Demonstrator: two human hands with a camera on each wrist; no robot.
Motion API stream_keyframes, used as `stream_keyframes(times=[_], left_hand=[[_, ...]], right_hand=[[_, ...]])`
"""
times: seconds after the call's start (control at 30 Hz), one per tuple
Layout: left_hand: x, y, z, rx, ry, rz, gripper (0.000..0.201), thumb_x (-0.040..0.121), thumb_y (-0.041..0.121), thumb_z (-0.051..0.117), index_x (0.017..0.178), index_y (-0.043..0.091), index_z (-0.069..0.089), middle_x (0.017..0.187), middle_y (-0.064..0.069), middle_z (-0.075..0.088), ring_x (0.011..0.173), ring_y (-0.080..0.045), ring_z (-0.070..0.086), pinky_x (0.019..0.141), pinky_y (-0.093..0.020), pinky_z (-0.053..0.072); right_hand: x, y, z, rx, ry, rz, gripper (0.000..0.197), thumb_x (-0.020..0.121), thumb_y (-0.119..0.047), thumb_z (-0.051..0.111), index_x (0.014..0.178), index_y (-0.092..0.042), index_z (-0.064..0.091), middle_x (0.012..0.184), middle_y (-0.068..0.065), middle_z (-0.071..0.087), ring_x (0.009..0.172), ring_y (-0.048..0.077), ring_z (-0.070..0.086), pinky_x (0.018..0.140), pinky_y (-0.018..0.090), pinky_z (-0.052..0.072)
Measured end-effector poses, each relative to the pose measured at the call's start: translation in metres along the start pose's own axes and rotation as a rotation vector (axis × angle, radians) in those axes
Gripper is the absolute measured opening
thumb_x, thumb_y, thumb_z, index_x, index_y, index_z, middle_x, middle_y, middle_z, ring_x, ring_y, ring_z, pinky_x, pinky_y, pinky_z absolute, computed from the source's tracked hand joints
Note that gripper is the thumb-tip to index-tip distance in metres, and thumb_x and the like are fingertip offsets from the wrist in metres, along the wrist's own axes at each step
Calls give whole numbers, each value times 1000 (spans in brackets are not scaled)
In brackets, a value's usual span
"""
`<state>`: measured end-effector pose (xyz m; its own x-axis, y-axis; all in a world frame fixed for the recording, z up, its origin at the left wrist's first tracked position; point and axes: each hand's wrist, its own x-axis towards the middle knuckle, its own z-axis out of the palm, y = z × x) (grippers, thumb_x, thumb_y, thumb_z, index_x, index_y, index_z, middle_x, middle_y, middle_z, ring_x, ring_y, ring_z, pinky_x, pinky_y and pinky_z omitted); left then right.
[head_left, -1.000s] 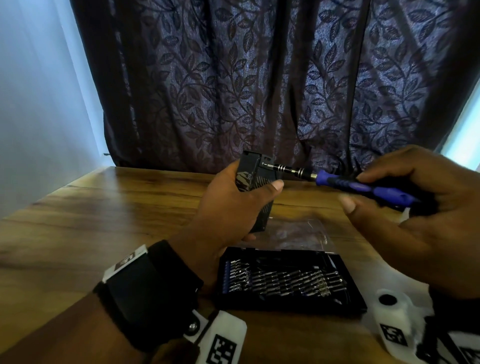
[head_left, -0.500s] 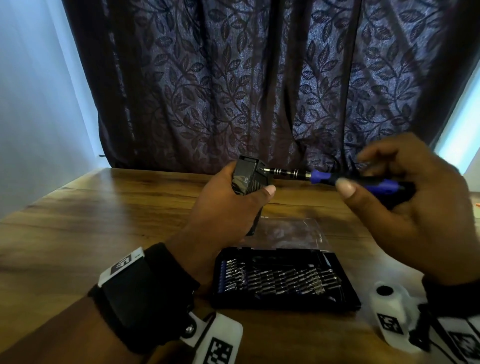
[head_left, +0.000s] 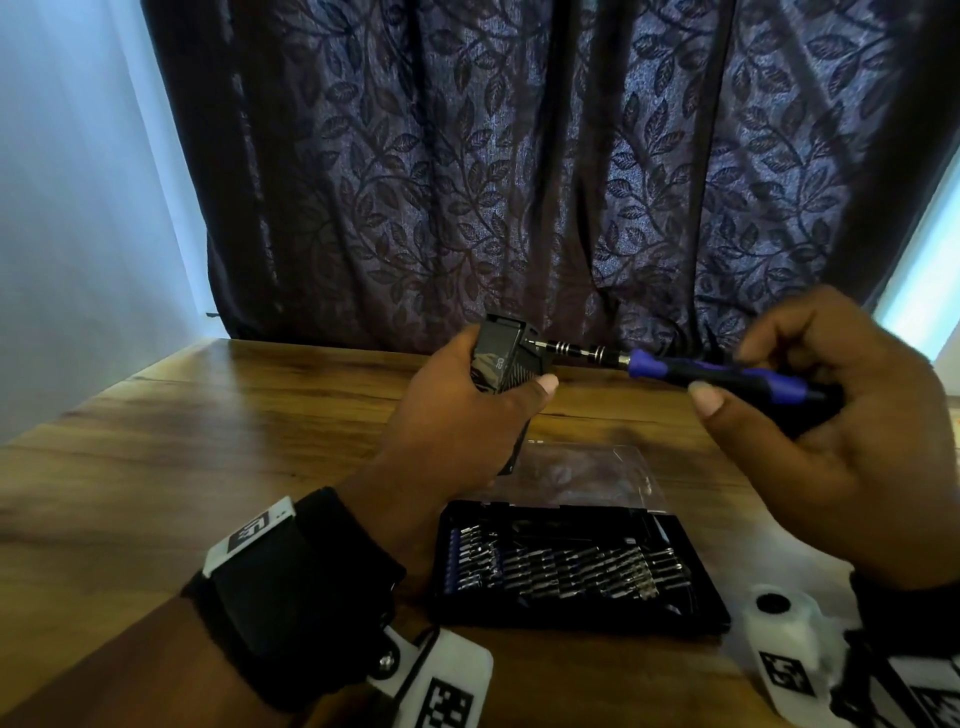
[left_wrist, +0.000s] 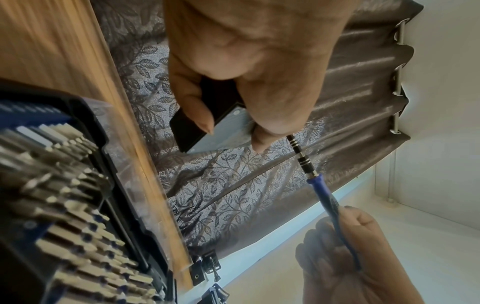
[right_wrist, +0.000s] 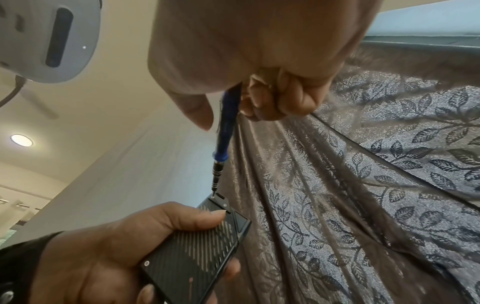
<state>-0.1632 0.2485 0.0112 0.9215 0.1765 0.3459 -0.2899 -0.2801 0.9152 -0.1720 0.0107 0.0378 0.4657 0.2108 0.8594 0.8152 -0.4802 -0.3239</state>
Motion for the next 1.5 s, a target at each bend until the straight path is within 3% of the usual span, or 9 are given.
stream_keyframes(times=[0.23, 0.4, 0.53, 0.67, 0.87, 1.0, 1.2, 1.33, 1.5], left_hand=[[2, 0, -2, 15, 4, 21, 21, 87, 38, 81, 100, 38, 65, 91, 19, 74, 82, 3, 69, 78, -25, 59], [3, -2, -2, 39, -1, 20, 23, 86, 40, 81, 103, 38, 65, 93, 20, 74, 85, 1, 70, 83, -32, 61], [4, -1, -4, 34, 23, 16, 21, 86, 40, 81, 99, 38, 64, 90, 23, 73, 81, 2, 69, 79, -31, 61], [4, 0, -5, 49, 32, 40, 21, 86, 38, 81, 99, 37, 65, 91, 20, 74, 83, 2, 69, 81, -29, 59], [4, -2, -4, 46, 9, 39, 21, 87, 36, 81, 99, 37, 65, 90, 19, 74, 82, 2, 69, 78, -26, 59], [4, -2, -4, 54, -1, 27, 22, 87, 38, 81, 102, 38, 65, 91, 21, 74, 83, 3, 69, 81, -29, 60], [3, -4, -2, 55, -9, 19, 25, 87, 37, 81, 106, 36, 65, 95, 18, 75, 87, 1, 71, 87, -36, 62], [4, -4, -3, 57, -3, 28, 24, 86, 36, 82, 103, 36, 65, 93, 17, 75, 84, 2, 70, 82, -30, 61], [4, -5, -4, 72, -12, 28, 25, 87, 37, 81, 105, 37, 64, 94, 16, 74, 84, 3, 69, 81, -28, 60]], right_hand=[[2, 1, 2, -101, 29, 7, 43, 101, -39, 57, 66, -13, 56, 52, -4, 44, 53, 14, 48, 46, 12, 27], [1, 6, -1, 13, -19, 12, 26, 89, -43, 63, 89, -17, 60, 65, 0, 54, 54, 21, 50, 50, 19, 37], [2, 4, -1, -55, -82, -1, 25, 85, -41, 67, 79, -18, 60, 61, 2, 53, 51, 9, 49, 48, 6, 30], [2, 7, 0, -26, -102, -6, 38, 95, -44, 59, 70, -16, 61, 53, -1, 49, 50, 11, 48, 46, 9, 28], [1, 10, -1, 32, -109, 12, 22, 83, -40, 72, 90, -23, 60, 77, -3, 61, 57, 15, 55, 51, 13, 37], [0, 6, 1, -30, -46, -6, 19, 89, -43, 65, 83, -25, 64, 60, -3, 57, 56, 3, 54, 51, 6, 33], [3, 14, 1, -29, -67, 5, 51, 102, -46, 50, 63, -14, 57, 55, 6, 52, 52, 20, 50, 49, 34, 37], [2, 10, 0, 47, -84, 9, 24, 85, -46, 67, 86, -22, 61, 75, -2, 61, 56, 13, 54, 51, 14, 38], [2, 9, 0, -53, -58, -20, 34, 91, -43, 64, 73, -14, 64, 58, -3, 57, 56, 12, 53, 49, 8, 32]])
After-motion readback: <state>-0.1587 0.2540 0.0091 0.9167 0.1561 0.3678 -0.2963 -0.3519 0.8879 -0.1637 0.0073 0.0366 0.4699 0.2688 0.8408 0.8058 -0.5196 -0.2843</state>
